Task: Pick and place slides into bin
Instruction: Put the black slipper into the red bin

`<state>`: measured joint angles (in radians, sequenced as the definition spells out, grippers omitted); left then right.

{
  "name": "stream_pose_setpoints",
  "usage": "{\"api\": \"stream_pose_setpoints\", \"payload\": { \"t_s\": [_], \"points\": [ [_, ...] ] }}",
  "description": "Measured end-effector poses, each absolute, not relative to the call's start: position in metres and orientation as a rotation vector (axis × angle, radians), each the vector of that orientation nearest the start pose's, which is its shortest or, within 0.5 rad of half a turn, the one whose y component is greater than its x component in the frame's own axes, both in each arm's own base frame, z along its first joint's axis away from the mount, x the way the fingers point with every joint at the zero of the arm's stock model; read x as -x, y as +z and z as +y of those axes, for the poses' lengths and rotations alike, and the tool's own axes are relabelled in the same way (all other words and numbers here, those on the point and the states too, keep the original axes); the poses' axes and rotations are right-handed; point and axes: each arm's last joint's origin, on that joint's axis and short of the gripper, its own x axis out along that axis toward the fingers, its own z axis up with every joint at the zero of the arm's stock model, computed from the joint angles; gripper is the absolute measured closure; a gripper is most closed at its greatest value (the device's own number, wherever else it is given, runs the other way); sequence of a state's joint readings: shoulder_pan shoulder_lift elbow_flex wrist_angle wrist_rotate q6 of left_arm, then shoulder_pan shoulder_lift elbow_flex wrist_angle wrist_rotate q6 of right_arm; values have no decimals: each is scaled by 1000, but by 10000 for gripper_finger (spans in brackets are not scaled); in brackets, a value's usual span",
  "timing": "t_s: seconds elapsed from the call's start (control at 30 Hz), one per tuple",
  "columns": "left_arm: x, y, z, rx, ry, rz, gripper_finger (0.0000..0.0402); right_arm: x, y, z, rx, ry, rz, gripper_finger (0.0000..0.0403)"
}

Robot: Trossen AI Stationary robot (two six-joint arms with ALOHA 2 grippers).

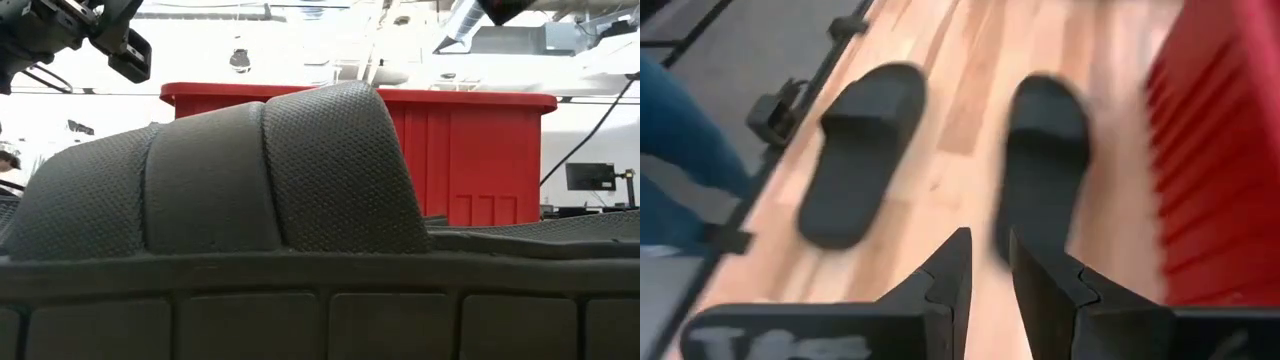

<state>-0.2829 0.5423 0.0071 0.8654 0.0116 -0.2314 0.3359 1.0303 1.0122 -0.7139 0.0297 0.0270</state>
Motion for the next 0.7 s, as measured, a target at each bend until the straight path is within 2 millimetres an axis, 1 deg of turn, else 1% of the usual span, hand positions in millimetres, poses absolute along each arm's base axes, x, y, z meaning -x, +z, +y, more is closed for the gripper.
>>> {"api": "stream_pose_setpoints", "payload": {
  "t_s": [0.13, 0.2, 0.3, 0.4, 0.5, 0.7],
  "points": [
    [-122, 198, -36, 272, -329, -293, 259, -203, 306, 84, -99, 232, 835, 338],
    [-122, 198, -36, 273, -329, -293, 259, -211, 296, 88, -239, 186, 908, 338],
    [-122, 198, -36, 272, -331, -292, 259, -223, 283, 94, -391, 164, 998, 338],
    [-122, 198, -36, 272, -333, -292, 259, -232, 268, 105, -475, 157, 1081, 338],
    [-122, 198, -36, 271, -335, -292, 259, -236, 256, 116, -534, 144, 1164, 334],
    [-122, 197, -36, 271, -335, -290, 259, -238, 236, 137, -575, 81, 1261, 316]
  ]
}}
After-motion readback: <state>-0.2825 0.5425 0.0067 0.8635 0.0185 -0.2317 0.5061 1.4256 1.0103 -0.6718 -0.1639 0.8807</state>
